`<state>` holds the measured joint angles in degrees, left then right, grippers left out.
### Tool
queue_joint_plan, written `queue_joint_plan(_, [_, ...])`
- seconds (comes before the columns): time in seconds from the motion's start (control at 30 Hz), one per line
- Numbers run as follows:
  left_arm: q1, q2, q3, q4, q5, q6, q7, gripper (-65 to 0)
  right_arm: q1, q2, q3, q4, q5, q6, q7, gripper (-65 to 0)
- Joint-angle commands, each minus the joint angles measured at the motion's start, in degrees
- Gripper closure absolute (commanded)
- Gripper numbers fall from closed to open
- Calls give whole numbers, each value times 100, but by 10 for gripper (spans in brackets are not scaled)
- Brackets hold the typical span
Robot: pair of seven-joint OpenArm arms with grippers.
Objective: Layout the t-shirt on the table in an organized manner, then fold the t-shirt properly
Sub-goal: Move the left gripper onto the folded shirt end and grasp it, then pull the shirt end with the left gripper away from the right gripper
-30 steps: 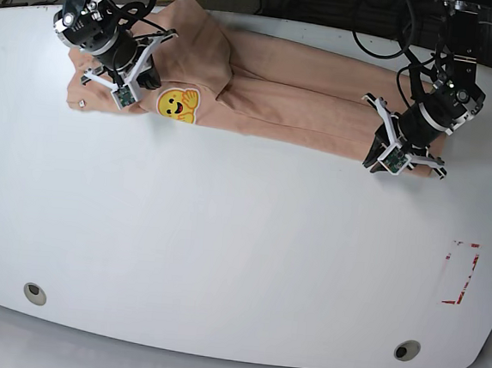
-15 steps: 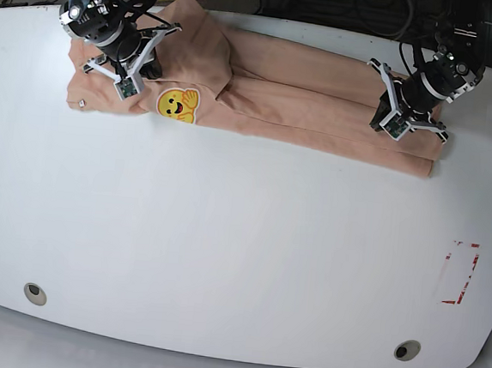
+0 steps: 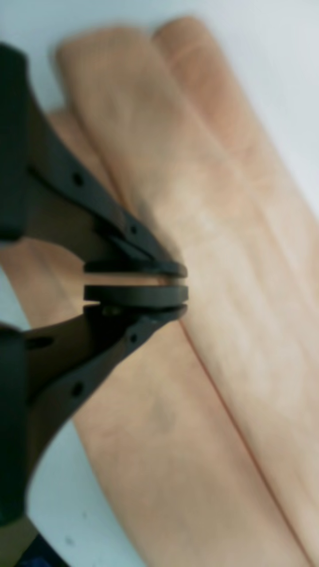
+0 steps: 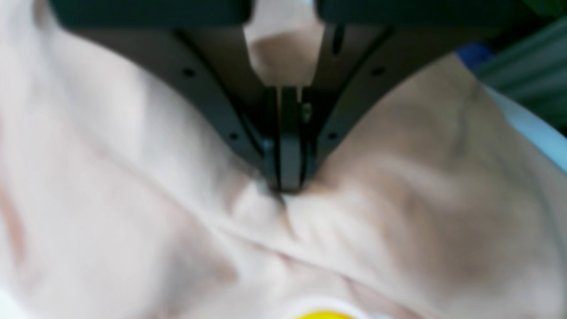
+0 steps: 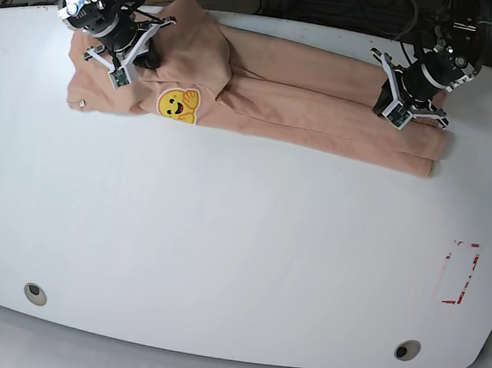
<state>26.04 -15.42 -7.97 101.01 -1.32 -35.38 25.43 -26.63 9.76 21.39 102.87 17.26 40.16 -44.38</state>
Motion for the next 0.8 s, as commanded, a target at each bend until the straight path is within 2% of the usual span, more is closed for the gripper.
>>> queue_joint_plan(0.0, [-77,-54,-25,-180,-39,8,-77,-23,189,198,-16,-401,-95,-16,-23,0])
queue_joint_plan(0.37, [-719,-80,-34,-1007,-39,-1,-86,-23,1024,435,-16,-1430,-104,-16,170,0])
queue_joint_plan(0.6, [-1105,-98,-25,-1156,-39,-18,-77,-23,1208,461,-24,-1500,-332,-16,170,0])
queue_joint_plan(0.77, [-1114,-291,1,-998,-39,-27,-77,-25,1208,453,-33,-1483,-341,-16,170,0])
